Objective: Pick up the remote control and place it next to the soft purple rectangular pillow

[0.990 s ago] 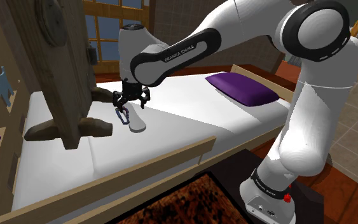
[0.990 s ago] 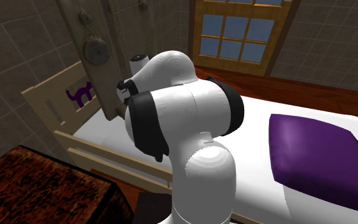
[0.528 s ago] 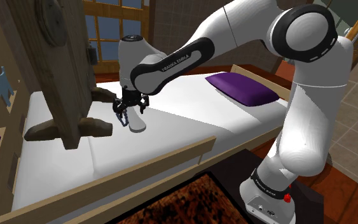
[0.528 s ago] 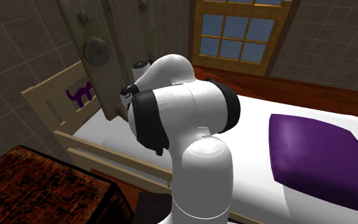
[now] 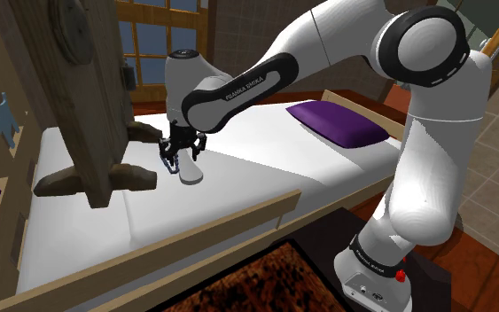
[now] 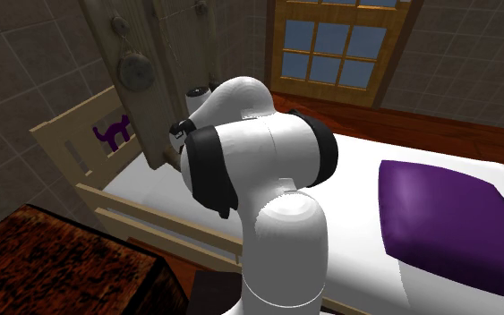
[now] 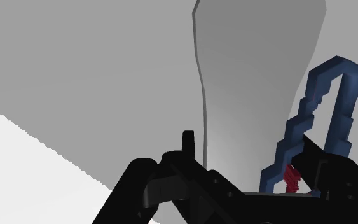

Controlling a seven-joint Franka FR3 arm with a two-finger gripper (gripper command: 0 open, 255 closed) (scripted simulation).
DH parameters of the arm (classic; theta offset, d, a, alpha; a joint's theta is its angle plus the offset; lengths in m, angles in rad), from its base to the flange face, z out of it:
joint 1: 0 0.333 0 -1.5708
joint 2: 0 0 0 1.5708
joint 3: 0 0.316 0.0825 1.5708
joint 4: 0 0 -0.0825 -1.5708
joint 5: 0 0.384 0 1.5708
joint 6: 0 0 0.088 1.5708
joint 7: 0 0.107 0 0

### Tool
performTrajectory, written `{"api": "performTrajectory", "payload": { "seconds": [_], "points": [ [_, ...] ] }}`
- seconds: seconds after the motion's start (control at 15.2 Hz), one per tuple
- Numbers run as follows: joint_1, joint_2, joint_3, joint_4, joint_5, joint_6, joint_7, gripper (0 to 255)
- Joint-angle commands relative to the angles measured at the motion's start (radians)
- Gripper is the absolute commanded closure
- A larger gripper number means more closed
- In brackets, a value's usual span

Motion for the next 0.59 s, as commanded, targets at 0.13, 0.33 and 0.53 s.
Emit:
{"api": "performTrajectory", "payload": {
  "seconds": [0.13,0.33,0.53],
  "points": [
    [0.000,0.001,0.000,0.000,0.000,0.000,0.000,255],
    [0.000,0.001,0.000,0.000,0.000,0.000,0.000,255],
    [-0.001,-0.007,0.002,0.003,0.005,-0.011,-0.004,255]
  ]
}}
